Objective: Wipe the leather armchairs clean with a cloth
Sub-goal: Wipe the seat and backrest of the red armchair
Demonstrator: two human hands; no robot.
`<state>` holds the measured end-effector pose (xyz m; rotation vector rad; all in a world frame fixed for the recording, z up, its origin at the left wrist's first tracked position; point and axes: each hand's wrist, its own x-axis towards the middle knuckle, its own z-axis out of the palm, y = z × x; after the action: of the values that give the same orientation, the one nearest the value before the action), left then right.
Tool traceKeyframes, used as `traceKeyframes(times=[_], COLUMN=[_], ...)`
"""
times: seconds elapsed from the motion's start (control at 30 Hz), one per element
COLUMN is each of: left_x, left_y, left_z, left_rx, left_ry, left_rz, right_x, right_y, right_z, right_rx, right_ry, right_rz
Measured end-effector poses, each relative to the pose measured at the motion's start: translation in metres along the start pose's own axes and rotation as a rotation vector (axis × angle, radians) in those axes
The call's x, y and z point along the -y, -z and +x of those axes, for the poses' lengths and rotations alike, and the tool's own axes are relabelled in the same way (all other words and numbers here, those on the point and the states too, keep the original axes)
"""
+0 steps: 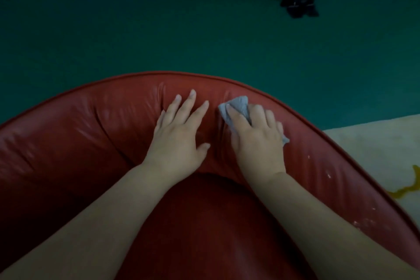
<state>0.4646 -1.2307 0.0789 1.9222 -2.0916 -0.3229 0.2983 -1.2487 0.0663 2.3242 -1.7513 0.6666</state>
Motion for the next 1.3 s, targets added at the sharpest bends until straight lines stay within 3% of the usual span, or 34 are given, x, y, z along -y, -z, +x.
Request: traceKeyframes(times=[0.17,0.27,0.4,0.57,0.67,0.77,0.87,0.93,1.1,1.17,1.3], left_x=[0.003,0.004,0.004,0.001,-0.007,-0.024,-0.050,-0.062,-0.068,-0.068,-0.071], left_y=[-0.015,-0.014,-0.013,-0.003,0.004,0.002,-0.007,-0.018,-0.026,-0.026,-0.024], left_z=[-0.001,0.000,-0.001,-0.002,-0.014,-0.041,-0.069,-0.084,-0.097,-0.100,-0.107], left_rx=[-0.022,-0.019,-0.013,0.028,-0.003,-0.043,0.121,0.188,0.057,0.056,-0.002], left_ry=[-0.006,-0.017,-0.023,-0.019,0.006,0.134,0.281,0.308,0.503,0.537,0.561], left_rz=[0.029,0.011,0.003,-0.061,-0.236,-0.629,-1.137,-1.331,-1.339,-1.292,-1.280], right_x=[-0.008,-0.010,-0.021,-0.021,-0.019,-0.010,0.009,0.020,0.019,0.013,-0.003], right_y=[-0.009,-0.003,0.004,0.011,0.023,0.036,0.043,0.045,0.057,0.063,0.079], right_z=[-0.068,-0.065,-0.002,-0.027,-0.037,-0.055,-0.073,-0.084,-0.104,-0.105,-0.095], right_rx=[0.080,-0.003,-0.166,-0.011,0.074,0.087,0.061,0.160,0.526,0.524,0.347], right_ry=[0.252,0.208,0.014,0.057,0.005,-0.179,-0.335,-0.354,-0.274,-0.246,-0.138], right_rz=[-0.046,0.038,-0.056,-0.094,0.151,0.518,0.764,0.869,1.043,0.999,0.798])
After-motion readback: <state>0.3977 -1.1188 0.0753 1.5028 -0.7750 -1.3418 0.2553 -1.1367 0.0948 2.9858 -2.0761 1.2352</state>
